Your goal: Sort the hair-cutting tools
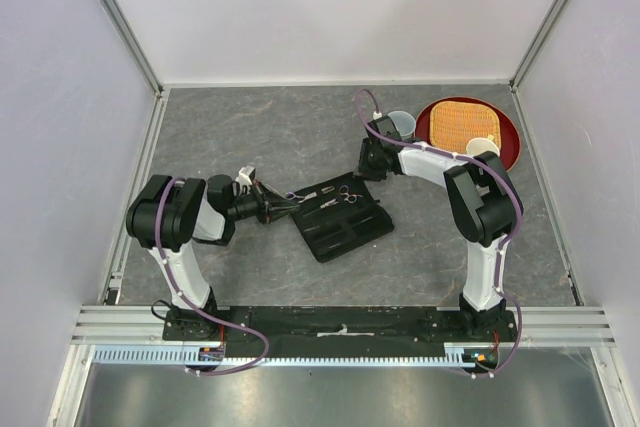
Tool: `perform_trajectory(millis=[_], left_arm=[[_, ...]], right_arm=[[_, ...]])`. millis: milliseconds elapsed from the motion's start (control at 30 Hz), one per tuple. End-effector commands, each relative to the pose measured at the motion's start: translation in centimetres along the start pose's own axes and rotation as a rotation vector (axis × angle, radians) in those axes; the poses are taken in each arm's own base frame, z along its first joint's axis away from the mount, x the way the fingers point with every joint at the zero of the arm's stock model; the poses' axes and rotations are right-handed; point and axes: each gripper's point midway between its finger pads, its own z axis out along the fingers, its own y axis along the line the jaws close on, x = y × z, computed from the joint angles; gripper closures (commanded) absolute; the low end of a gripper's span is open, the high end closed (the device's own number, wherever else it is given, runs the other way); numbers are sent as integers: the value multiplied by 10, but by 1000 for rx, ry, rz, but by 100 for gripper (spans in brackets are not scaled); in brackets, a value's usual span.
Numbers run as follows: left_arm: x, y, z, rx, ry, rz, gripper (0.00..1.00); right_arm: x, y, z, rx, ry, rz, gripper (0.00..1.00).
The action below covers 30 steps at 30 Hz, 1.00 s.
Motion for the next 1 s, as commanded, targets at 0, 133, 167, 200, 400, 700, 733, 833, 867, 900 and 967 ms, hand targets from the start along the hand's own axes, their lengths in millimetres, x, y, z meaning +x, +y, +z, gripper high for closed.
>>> perform_trajectory(millis=[0,133,167,200,400,700,733,833,867,900,967], left_arm=[[-8,-10,15,14,-2,60,98],[-4,-3,26,-5,23,38,98],[-4,-2,27,-4,27,29,98],[-4,-4,28,5,26,32,98],[1,4,27,-6,35,8,66],[-12,25,12,-292,-39,142,30],[-15,26,9,-324,-53,157,29],[-22,31,-2,-434,-88,190,25],[-21,33,-5,-462,-80,193,25],[-22,35,-7,-485,-85,192,24],[-22,34,-9,-507,-82,207,24]], right_arm=[[47,-4,11,26,121,-27,67],[50,-1,11,19,126,-38,66],[51,0,11,17,127,-37,66],[51,0,11,17,127,-39,66],[50,-1,9,22,121,-45,66],[48,-7,7,52,107,-61,63],[48,-7,6,53,105,-65,62],[47,-10,6,66,100,-67,62],[47,-11,6,72,97,-65,62],[47,-12,6,75,97,-66,62],[46,-12,5,80,93,-67,61]])
